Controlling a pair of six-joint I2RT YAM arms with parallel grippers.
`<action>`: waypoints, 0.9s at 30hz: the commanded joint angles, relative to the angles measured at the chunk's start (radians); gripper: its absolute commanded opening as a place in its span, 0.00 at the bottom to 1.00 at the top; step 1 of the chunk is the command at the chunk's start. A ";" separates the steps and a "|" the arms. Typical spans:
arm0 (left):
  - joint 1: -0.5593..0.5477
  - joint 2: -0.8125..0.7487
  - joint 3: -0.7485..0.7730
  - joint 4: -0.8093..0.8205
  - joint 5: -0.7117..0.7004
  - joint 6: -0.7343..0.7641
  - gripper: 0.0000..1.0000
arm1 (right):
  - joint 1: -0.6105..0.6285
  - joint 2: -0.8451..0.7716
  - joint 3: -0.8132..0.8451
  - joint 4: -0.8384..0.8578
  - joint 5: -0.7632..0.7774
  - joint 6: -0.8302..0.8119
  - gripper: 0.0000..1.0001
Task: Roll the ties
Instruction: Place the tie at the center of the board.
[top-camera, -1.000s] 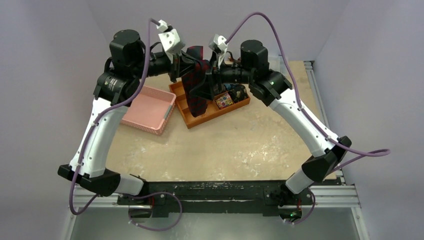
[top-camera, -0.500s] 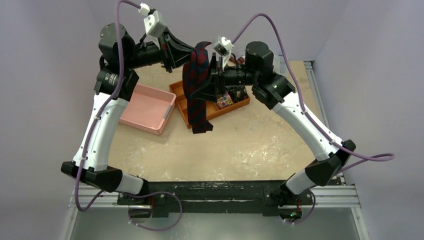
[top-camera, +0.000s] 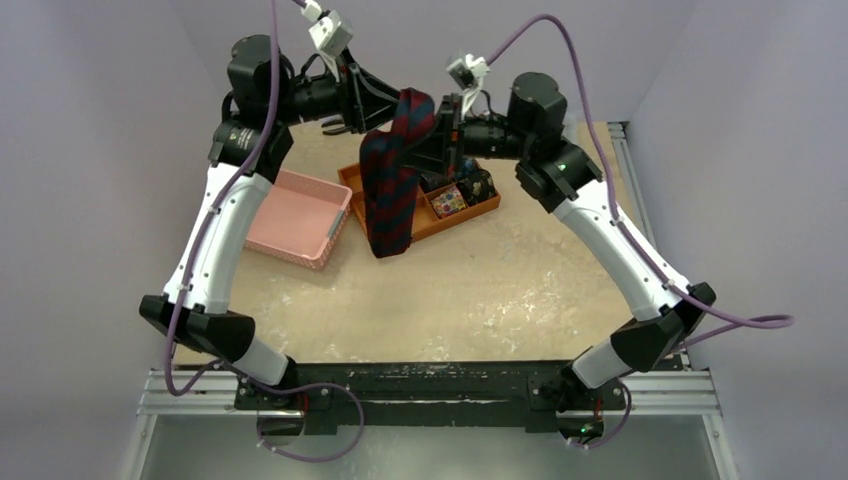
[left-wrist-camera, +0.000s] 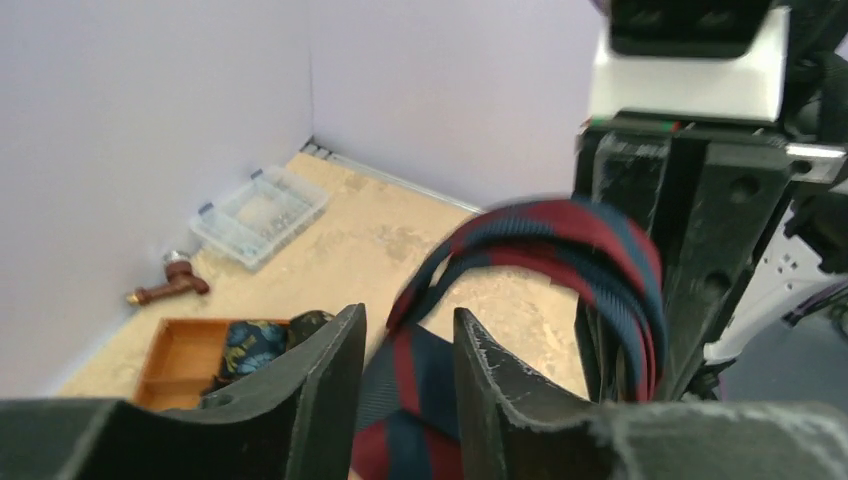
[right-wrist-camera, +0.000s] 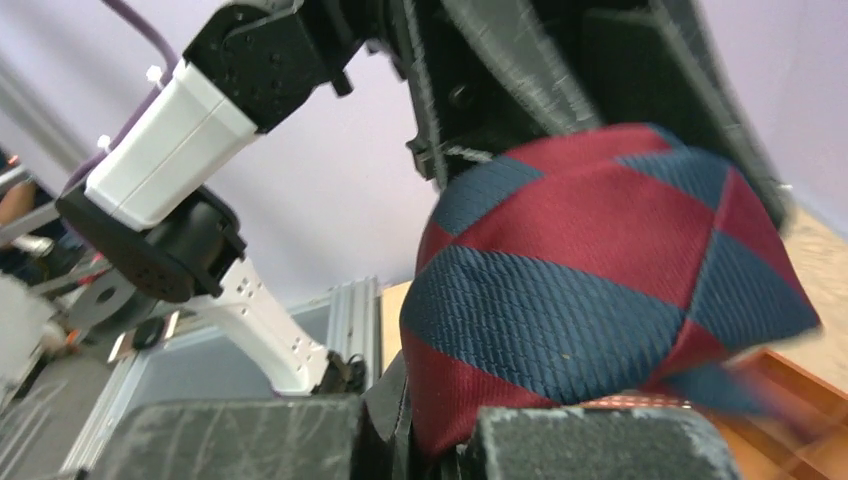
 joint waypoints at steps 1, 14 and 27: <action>0.008 0.067 0.075 -0.111 -0.062 0.010 0.47 | -0.129 -0.120 -0.030 0.056 0.033 0.084 0.00; -0.003 0.098 -0.044 -0.302 -0.380 0.247 1.00 | -0.445 -0.494 -0.290 -0.411 0.897 -0.302 0.00; -0.058 0.060 -0.454 -0.442 -0.467 0.706 1.00 | -0.216 -0.353 -0.657 -0.401 0.678 -0.637 0.86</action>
